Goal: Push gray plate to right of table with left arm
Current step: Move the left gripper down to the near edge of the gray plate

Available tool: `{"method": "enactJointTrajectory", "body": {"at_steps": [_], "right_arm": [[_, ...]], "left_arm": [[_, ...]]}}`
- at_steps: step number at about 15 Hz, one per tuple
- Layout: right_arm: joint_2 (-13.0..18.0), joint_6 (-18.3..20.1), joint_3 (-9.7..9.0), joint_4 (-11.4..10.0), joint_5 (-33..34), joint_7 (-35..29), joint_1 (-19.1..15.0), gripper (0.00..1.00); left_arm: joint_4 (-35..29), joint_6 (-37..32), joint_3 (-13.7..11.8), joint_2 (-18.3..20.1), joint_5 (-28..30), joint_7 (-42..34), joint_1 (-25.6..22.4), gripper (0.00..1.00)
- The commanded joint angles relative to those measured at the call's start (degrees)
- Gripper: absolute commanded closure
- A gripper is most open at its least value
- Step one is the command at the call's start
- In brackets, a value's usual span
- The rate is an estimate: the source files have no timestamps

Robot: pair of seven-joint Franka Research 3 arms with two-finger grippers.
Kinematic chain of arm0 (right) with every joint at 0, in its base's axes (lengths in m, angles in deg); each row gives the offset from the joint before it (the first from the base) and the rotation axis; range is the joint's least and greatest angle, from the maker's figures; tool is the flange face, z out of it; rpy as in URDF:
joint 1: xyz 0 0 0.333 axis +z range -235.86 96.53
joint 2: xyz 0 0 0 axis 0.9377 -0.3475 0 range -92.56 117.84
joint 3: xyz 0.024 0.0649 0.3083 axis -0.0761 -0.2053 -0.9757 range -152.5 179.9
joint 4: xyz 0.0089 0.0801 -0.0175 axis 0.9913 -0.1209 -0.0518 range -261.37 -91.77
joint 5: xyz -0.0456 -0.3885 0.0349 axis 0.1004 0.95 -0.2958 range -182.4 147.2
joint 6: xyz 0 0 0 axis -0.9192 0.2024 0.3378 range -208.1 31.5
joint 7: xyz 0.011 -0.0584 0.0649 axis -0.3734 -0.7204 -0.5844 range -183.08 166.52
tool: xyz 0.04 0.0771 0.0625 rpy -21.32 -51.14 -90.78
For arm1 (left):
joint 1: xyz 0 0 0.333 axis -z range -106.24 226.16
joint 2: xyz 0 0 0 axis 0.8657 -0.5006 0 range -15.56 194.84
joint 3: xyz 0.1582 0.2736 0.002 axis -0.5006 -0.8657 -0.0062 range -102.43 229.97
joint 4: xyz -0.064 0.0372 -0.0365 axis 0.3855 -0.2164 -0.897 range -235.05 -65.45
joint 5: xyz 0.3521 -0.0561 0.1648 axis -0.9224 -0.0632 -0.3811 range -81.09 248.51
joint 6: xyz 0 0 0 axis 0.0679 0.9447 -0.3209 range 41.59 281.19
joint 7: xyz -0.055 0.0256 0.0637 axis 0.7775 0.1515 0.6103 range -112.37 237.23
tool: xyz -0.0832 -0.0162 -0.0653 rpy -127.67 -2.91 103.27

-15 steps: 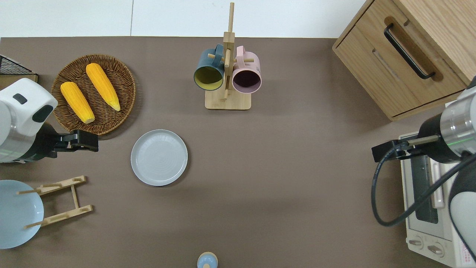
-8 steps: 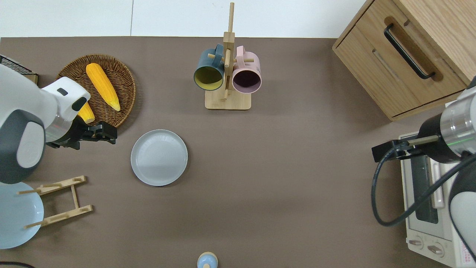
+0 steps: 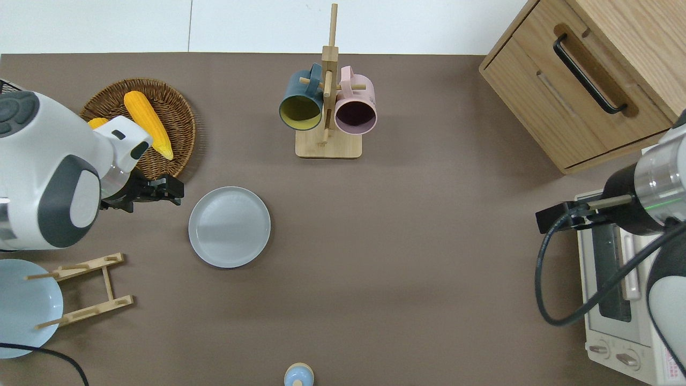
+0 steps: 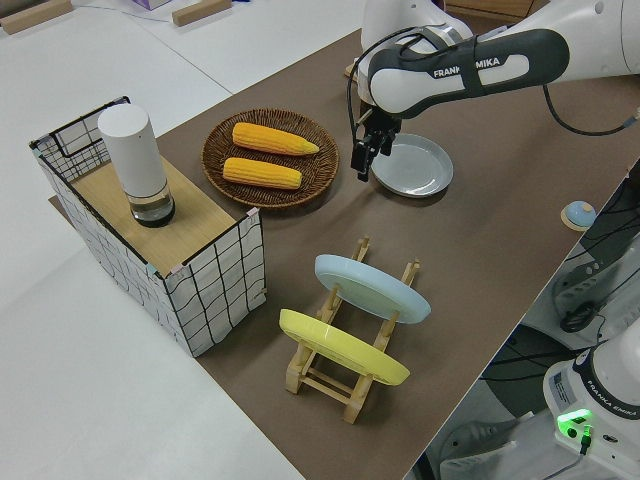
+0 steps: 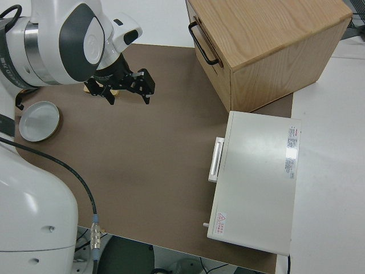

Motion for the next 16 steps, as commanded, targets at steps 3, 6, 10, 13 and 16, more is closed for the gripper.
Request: {"method": "enactJointTrajectory", "body": {"at_steps": [3,6,10,13,16], "right_arm": [[0.17,0.92,-0.78,0.45,-0.23,-0.13,-1.11,0.017],[0.17,0.83,-0.69,0.45,-0.23,-0.13,-1.11,0.017],[0.17,0.83,-0.78,0.45,-0.23,-0.13,-1.11,0.017],[0.17,0.83,-0.69,0.45,-0.23,-0.13,-1.11,0.017],[0.17,0.83,-0.78,0.45,-0.15,-0.13,-1.11,0.017]], "left_arm": [[-9.11,7.19,-0.33,2.36,0.15,-0.11,1.64,0.01],[-9.3,7.46,-0.42,2.45,2.52,-0.2,2.25,0.13],[-9.12,6.84,-0.33,2.71,2.61,-0.02,2.34,0.82],[-9.03,6.49,-0.42,2.8,2.61,-0.02,2.34,1.0],[-9.03,6.49,-0.33,2.71,2.61,-0.02,2.25,1.0]]}}
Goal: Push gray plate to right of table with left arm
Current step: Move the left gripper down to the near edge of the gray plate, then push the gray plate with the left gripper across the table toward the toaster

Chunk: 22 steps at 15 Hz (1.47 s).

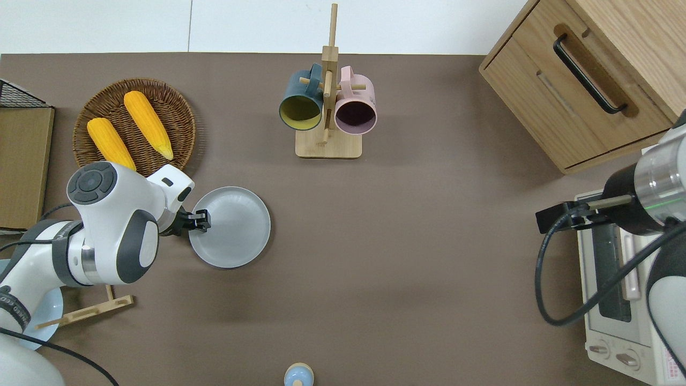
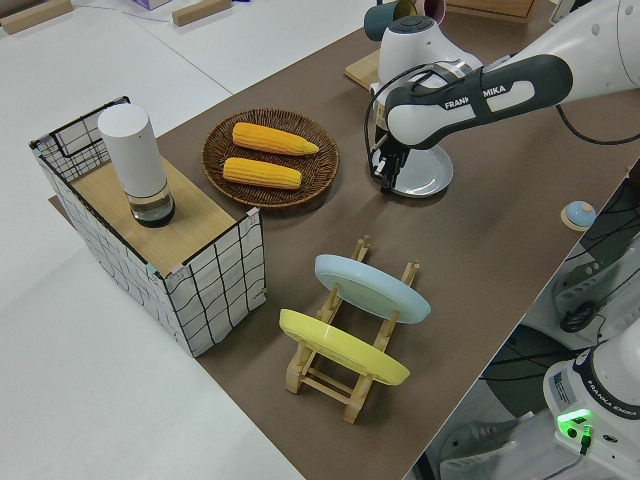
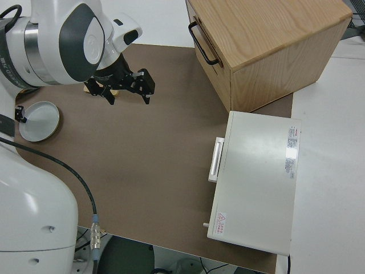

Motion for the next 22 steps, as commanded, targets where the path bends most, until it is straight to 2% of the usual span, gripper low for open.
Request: {"method": "enactJointTrajectory", "body": {"at_steps": [1,7,11,15,18,22], "right_arm": [[0.17,0.83,-0.69,0.45,-0.23,-0.13,-1.11,0.017],[0.17,0.92,-0.69,0.45,-0.23,-0.13,-1.11,0.017],[0.17,0.92,-0.78,0.45,-0.23,-0.13,-1.11,0.017],[0.17,0.83,-0.78,0.45,-0.23,-0.13,-1.11,0.017],[0.17,0.92,-0.78,0.45,-0.15,-0.13,-1.11,0.017],[0.17,0.92,-0.78,0.45,-0.15,-0.13,-1.11,0.017]], "left_arm": [[-1.84,0.55,-0.68,1.47,0.67,-0.04,0.65,1.0],[-1.32,0.29,0.02,0.42,0.67,0.05,0.83,1.0],[0.26,0.29,0.37,-1.26,0.67,4.17,2.68,1.0],[0.53,0.38,3.96,-1.78,0.58,9.43,3.02,1.0],[1.75,0.38,5.2,-3.01,0.14,16.99,6.79,1.0],[7.72,0.38,5.2,-8.01,0.49,30.42,15.22,1.0]]}}
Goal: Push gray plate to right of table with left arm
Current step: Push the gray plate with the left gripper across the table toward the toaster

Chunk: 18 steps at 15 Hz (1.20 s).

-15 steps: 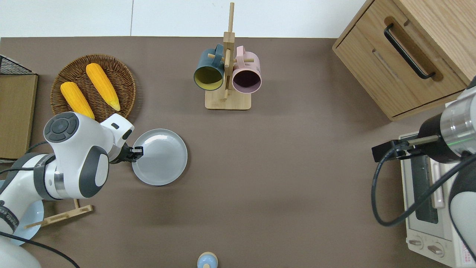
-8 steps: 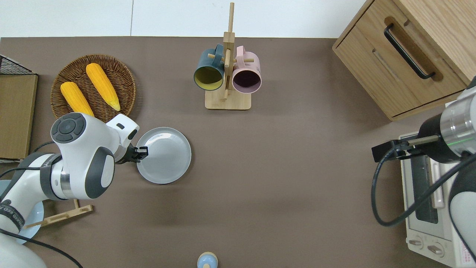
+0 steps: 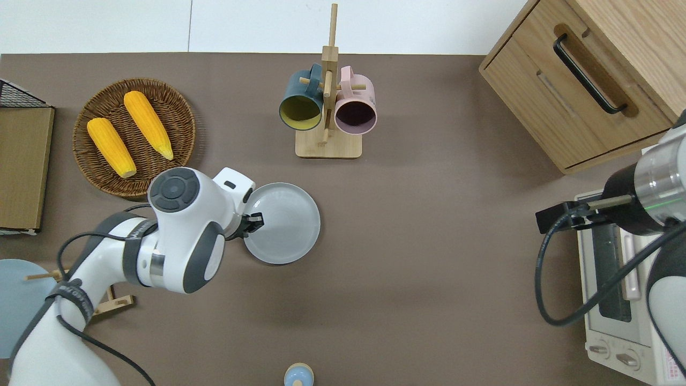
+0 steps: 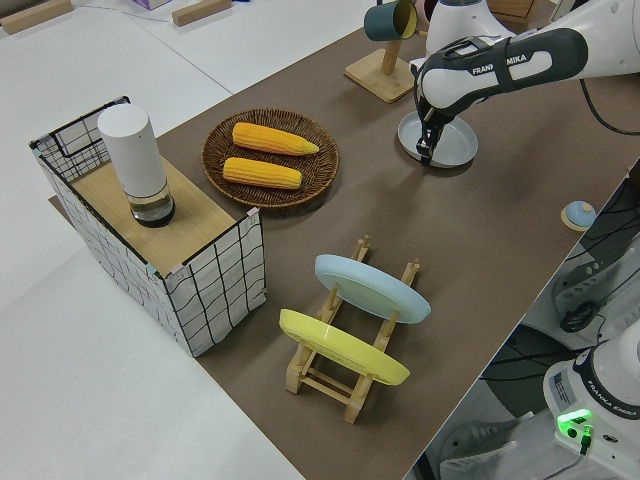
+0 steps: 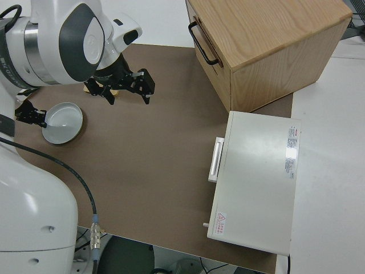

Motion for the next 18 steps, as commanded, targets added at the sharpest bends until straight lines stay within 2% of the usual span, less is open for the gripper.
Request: {"method": "enactJointTrajectory", "body": {"at_steps": [1,6,9,13,17,18], "right_arm": [[0.17,0.83,-0.78,0.45,-0.23,-0.13,-1.11,0.017],[0.17,0.83,-0.78,0.45,-0.15,-0.13,-1.11,0.017],[0.17,0.83,-0.78,0.45,-0.15,-0.13,-1.11,0.017],[0.17,0.83,-0.78,0.45,-0.15,-0.13,-1.11,0.017],[0.17,0.83,-0.78,0.45,-0.23,-0.13,-1.11,0.017],[0.17,0.83,-0.78,0.45,-0.23,-0.13,-1.11,0.017]], "left_arm": [[7.17,0.4,-0.13,-8.15,0.26,12.26,8.21,1.0],[10.61,0.31,0.31,-9.92,0.35,21.15,13.93,1.0],[10.7,0.4,1.1,-10.36,0.35,23.62,15.08,1.0],[12.45,0.49,5.22,-11.76,0.35,27.57,15.08,1.0],[18.07,0.4,8.39,-15.88,-0.17,32.23,15.69,1.0],[20.08,0.4,8.4,-17.2,-0.35,33.02,16.48,1.0]]}}
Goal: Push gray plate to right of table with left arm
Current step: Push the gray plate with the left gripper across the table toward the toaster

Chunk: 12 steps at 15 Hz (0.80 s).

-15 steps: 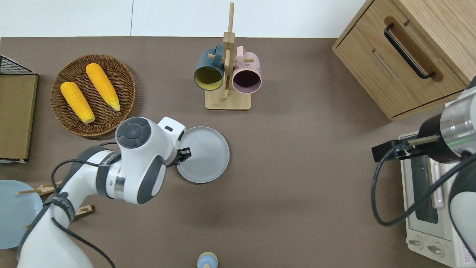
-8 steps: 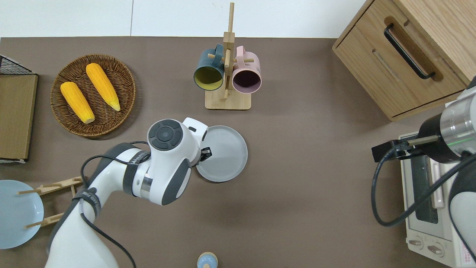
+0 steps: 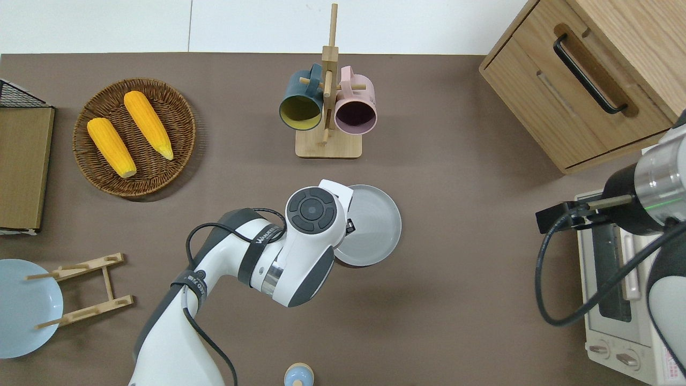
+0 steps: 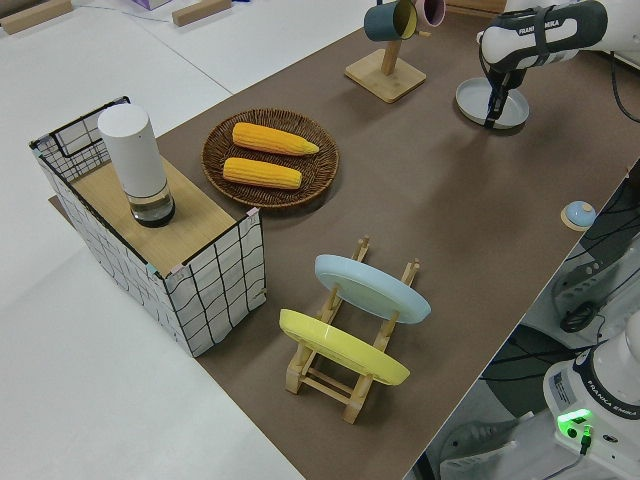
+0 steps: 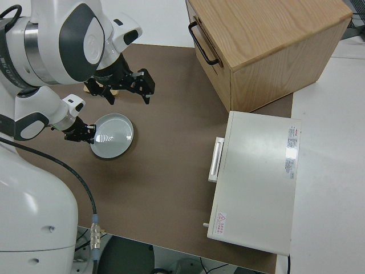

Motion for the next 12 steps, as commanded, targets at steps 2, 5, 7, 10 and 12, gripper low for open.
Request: {"method": "enactJointTrajectory", "body": {"at_steps": [2,5,7,10,12], "right_arm": [[0.17,0.83,-0.78,0.45,-0.23,-0.13,-1.11,0.017],[0.17,0.83,-0.78,0.45,-0.15,-0.13,-1.11,0.017],[0.17,0.83,-0.78,0.45,-0.23,-0.04,-1.11,0.017],[0.17,0.92,-0.78,0.45,-0.15,-0.13,-1.11,0.017],[0.17,0.92,-0.78,0.45,-0.23,-0.04,-1.11,0.017]], "left_arm": [[8.08,0.15,1.18,-8.37,-0.21,5.15,3.79,1.0],[9.22,0.15,1.18,-8.73,-0.21,6.39,5.73,1.0],[9.32,0.15,1.09,-9.25,-0.21,6.74,7.13,1.0],[9.67,0.15,1.09,-9.61,-0.12,7.19,7.75,0.99],[9.84,0.15,0.83,-9.52,-0.21,7.1,7.66,0.64]]}}
